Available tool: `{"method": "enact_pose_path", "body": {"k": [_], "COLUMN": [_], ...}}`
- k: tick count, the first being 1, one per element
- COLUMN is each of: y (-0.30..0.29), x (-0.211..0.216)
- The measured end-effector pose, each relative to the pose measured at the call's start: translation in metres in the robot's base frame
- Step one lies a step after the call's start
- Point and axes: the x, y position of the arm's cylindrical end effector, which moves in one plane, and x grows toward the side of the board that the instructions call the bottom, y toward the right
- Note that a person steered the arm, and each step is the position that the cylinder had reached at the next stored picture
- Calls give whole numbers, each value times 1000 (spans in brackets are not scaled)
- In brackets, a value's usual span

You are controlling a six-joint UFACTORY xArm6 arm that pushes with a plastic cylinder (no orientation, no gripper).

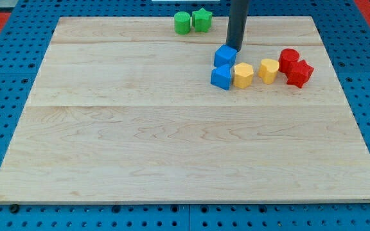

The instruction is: Push the yellow heart below the red circle

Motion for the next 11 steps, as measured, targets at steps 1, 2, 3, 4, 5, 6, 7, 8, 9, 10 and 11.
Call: {"method": "enact_pose_path", "body": {"k": [1,2,3,4,5,6,7,8,9,10,11], "y": [4,9,18,31,41,47,47,46,46,46,46], "x": [3,3,12,28,45,62,64,64,64,58,45]}}
